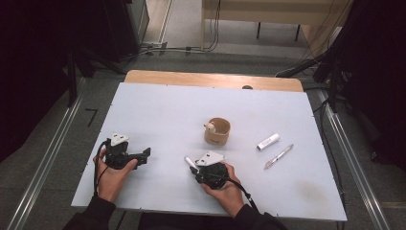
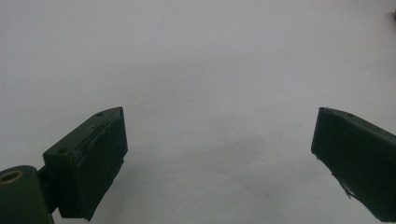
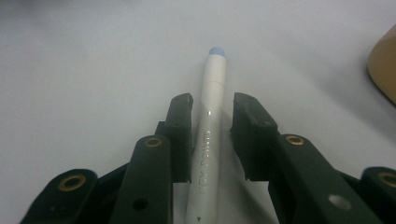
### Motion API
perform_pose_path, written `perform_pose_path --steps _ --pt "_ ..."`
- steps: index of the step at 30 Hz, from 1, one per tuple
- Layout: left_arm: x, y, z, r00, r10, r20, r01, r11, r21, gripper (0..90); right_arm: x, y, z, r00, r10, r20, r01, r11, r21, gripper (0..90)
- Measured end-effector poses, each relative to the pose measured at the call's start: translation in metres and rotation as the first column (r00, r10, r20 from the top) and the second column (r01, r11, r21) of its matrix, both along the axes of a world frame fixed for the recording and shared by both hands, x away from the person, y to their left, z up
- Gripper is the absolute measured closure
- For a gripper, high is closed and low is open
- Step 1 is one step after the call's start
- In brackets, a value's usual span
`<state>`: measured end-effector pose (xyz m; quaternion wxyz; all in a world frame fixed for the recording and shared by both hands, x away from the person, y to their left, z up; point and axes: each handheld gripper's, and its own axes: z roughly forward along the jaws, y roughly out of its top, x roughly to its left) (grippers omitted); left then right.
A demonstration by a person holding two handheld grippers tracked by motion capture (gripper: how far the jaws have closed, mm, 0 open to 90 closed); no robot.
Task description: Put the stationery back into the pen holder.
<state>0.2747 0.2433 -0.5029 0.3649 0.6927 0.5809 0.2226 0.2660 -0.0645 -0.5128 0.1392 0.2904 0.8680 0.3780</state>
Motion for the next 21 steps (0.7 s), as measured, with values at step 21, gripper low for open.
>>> perform_pose_path --steps 21 --pt "-0.0005 -0.0011 0.0002 1.0000 0.001 0.003 0.000 1.0000 -0.008 4.0 0.0017 -0.0021 0.0001 0.9999 -0.006 -0.013 0.006 1.000 0.017 76.9"
